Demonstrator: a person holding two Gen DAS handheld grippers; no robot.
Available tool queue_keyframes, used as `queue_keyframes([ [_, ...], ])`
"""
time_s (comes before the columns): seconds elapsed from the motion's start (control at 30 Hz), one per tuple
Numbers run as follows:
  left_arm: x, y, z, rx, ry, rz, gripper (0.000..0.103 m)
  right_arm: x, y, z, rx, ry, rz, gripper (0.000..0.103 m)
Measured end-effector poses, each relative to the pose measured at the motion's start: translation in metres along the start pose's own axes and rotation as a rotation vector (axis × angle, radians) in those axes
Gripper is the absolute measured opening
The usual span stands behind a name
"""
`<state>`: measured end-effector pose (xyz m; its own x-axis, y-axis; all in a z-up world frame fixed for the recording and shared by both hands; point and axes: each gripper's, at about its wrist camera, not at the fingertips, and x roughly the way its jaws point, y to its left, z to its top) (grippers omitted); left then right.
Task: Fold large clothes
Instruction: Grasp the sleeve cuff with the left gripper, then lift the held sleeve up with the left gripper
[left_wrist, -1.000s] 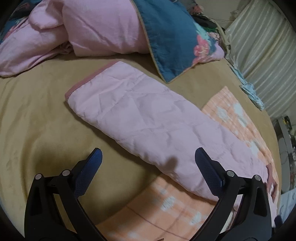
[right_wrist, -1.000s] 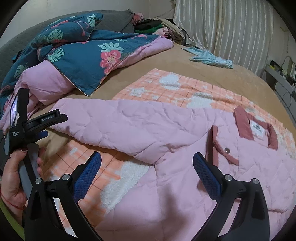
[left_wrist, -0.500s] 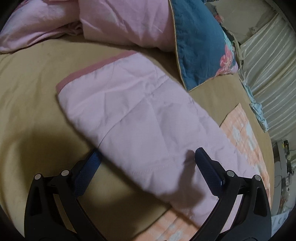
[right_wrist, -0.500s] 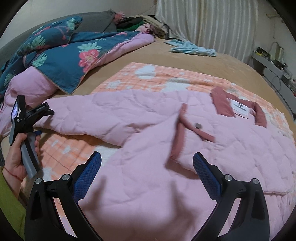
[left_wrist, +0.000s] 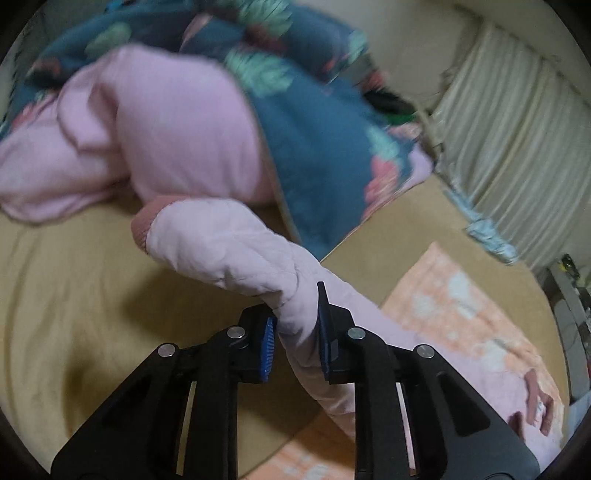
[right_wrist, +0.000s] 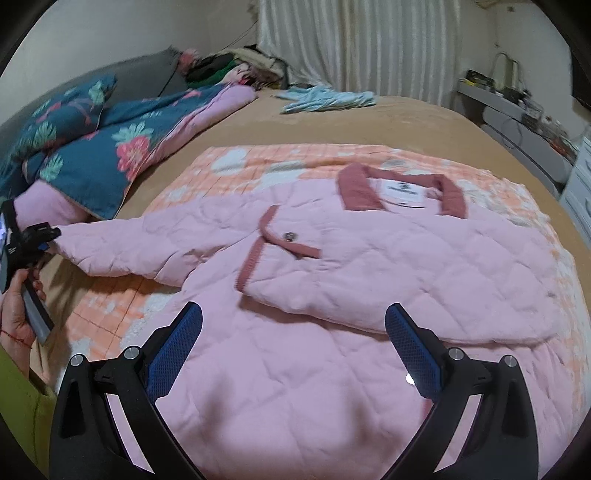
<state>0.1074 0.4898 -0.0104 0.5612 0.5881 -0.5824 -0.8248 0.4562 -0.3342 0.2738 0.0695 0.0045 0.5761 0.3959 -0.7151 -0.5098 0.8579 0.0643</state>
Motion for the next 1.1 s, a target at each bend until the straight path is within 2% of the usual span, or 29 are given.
queue_keyframes([
  [0.2, -0.049, -0.042, 0.001, 0.093, -0.080, -0.120, 0.011, -0.036, -0.034, -0.011, 0.042, -0.048, -0.050, 0.099],
  [0.37, -0.084, -0.064, -0.014, 0.146, -0.075, -0.244, 0.011, -0.063, -0.055, -0.017, 0.067, -0.067, -0.070, 0.099],
  [0.53, -0.127, -0.088, -0.017, 0.198, -0.132, -0.305, 0.011, -0.090, -0.072, -0.020, 0.084, -0.097, -0.087, 0.099],
  [0.7, -0.161, -0.122, -0.020, 0.263, -0.151, -0.354, 0.011, -0.110, -0.087, -0.023, 0.121, -0.122, -0.084, 0.099],
  [1.1, -0.214, -0.190, -0.030, 0.407, -0.189, -0.441, 0.010, -0.140, -0.110, -0.039, 0.173, -0.164, -0.084, 0.099],
])
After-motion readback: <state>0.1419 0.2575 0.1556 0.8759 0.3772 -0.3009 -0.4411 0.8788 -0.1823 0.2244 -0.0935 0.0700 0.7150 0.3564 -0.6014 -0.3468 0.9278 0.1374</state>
